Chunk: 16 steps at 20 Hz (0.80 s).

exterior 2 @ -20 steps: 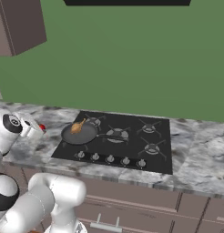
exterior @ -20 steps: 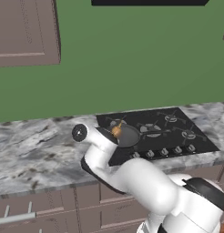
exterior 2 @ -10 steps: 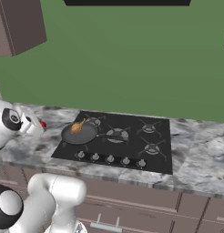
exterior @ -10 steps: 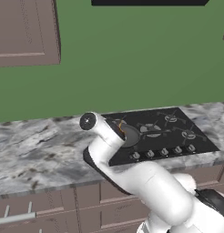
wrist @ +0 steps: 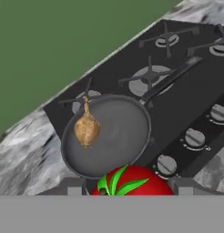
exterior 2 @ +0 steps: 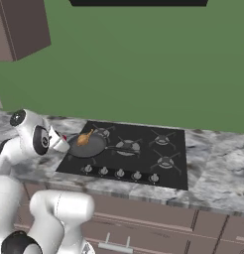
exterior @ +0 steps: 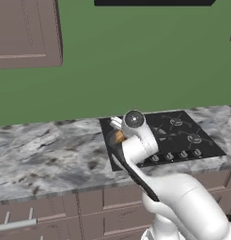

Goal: Place the pan on the front left burner on the stove. Then place the tomato and the onion in the pan and turn on the front left burner.

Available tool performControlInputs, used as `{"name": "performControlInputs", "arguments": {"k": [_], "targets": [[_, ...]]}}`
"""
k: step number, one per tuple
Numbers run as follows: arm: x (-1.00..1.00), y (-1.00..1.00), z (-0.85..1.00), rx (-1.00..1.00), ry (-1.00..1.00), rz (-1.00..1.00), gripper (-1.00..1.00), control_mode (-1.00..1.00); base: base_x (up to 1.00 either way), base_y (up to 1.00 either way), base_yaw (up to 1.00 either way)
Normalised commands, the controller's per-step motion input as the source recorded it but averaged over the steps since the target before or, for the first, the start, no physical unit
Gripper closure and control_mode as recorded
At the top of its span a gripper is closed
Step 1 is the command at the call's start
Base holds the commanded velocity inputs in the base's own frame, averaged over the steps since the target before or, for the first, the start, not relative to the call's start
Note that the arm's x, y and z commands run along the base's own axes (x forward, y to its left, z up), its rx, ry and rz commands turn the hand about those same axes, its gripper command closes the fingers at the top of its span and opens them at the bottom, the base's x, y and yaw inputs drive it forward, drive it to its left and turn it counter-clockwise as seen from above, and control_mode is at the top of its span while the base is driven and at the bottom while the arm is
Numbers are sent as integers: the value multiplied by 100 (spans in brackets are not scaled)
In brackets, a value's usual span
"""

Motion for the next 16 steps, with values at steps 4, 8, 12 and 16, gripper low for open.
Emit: {"name": "performControlInputs", "arguments": {"k": [4, 8, 12, 16], "targets": [[22, -32, -17, 6, 0, 20, 100, -100, 0, 0, 0], [57, -2, -25, 0, 0, 17, 100, -100, 0, 0, 0], [77, 0, -26, 0, 3, 14, 100, -100, 0, 0, 0], [62, 0, -17, 0, 11, 12, 100, -100, 0, 0, 0]]}}
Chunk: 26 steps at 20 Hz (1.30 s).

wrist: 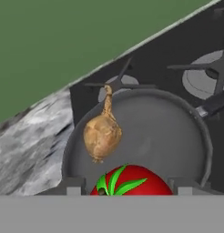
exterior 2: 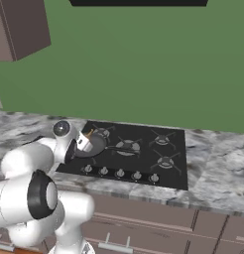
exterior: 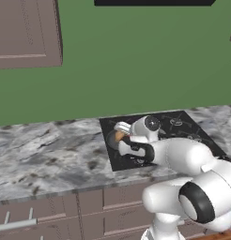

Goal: Place the pan on the front left burner on the stove. Then place the tomato and the onion in the pan and turn on the front left burner.

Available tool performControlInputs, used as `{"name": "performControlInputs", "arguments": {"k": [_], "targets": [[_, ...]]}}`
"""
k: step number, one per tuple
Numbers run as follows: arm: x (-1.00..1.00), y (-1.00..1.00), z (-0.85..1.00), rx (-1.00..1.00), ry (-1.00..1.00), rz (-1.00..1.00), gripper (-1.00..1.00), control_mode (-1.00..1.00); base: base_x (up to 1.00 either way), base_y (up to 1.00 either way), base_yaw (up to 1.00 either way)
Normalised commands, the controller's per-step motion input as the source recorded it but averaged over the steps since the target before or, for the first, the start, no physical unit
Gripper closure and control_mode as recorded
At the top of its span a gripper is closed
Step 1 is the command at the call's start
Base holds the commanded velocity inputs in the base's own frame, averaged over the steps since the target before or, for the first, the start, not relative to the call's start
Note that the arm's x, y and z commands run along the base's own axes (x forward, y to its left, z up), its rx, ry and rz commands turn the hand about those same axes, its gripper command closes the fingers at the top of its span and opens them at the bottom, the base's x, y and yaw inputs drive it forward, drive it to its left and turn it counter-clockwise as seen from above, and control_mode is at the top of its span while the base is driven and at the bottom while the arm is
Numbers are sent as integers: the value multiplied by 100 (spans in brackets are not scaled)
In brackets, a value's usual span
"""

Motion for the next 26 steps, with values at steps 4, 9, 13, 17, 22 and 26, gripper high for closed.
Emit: {"name": "performControlInputs", "arguments": {"k": [4, 9, 13, 17, 22, 26], "targets": [[37, 0, -14, 0, 23, 9, 100, -100, 0, 0, 0], [40, 0, -9, 0, 15, 8, 100, -100, 0, 0, 0], [55, 0, -17, 0, 12, 8, 100, -100, 0, 0, 0], [41, 0, -32, 0, 16, 8, 100, -100, 0, 0, 0], [20, 0, -33, -1, 16, 8, 100, -100, 0, 0, 0], [6, 4, -31, -3, 13, 5, 100, -100, 0, 0, 0]]}}
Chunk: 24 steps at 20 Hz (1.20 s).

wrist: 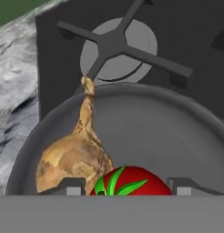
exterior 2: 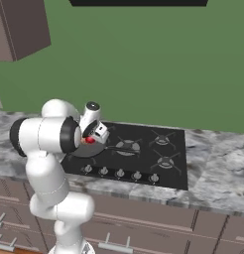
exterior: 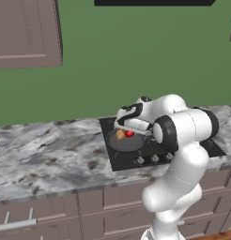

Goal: Place the pan on the front left burner on the stove. Then place the tomato and the onion in the pan and turn on the front left burner.

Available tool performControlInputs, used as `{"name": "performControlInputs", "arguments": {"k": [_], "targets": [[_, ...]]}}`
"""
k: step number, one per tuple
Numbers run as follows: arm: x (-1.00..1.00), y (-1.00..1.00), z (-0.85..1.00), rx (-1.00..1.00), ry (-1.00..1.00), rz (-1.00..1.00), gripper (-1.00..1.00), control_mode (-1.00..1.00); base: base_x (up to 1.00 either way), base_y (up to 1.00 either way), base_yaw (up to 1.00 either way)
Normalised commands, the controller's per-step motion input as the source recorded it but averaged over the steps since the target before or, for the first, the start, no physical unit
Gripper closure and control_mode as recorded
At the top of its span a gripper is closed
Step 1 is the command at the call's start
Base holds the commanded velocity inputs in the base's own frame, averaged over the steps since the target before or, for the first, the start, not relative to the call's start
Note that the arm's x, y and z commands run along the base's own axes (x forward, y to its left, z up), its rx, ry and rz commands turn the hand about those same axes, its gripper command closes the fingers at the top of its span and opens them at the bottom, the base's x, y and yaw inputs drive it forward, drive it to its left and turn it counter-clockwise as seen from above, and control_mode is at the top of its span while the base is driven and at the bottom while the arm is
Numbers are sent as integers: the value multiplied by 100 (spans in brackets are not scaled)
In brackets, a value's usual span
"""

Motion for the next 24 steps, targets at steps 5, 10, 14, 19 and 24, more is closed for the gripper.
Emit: {"name": "performControlInputs", "arguments": {"k": [5, 10, 14, 19, 24], "targets": [[-5, 31, -32, -11, 8, 2, -100, -100, 0, 0, 0], [-54, 12, -16, -7, 0, 2, -100, -100, 0, 0, 0], [-57, 6, -12, -5, 0, 1, -100, -100, 0, 0, 0], [-41, 2, -20, -6, 0, 1, -100, -100, 0, 0, 0], [-37, 0, 0, -3, -6, 0, -100, -100, 0, 0, 0]]}}
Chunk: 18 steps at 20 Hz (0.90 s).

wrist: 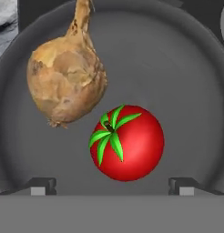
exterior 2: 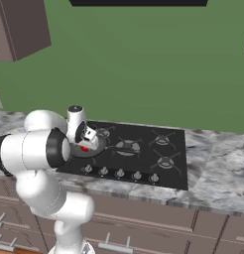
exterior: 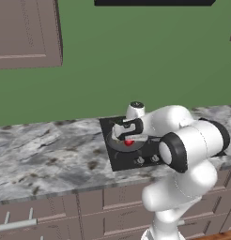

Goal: Place the pan on the front left burner on the stove. Then place the tomato and the onion in the pan and turn on the front left burner.

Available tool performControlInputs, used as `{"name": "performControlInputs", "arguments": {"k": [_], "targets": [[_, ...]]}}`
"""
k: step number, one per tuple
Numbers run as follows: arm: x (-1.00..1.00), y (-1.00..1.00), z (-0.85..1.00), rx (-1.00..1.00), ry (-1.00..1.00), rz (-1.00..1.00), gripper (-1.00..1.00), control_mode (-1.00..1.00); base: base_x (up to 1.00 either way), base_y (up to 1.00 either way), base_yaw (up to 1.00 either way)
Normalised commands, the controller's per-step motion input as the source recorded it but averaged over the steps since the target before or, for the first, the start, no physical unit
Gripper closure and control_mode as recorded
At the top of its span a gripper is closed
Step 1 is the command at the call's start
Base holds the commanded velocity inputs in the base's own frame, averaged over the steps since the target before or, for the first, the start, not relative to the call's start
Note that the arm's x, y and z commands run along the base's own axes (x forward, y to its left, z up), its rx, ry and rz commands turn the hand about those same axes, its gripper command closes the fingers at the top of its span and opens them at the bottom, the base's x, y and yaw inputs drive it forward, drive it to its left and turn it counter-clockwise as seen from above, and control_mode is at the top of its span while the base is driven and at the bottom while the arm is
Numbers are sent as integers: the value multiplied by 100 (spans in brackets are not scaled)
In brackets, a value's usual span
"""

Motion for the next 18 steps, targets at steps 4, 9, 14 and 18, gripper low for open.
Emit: {"name": "performControlInputs", "arguments": {"k": [4, 9, 14, 18], "targets": [[-34, 0, 49, 0, -23, 0, -100, -100, 0, 0, 0], [-33, 0, 36, 0, -16, 0, -100, -100, 0, 0, 0], [-36, 0, 15, 0, 1, 0, -100, -100, 0, 0, 0], [-38, -1, 29, 2, 8, 0, -100, -100, 0, 0, 0]]}}
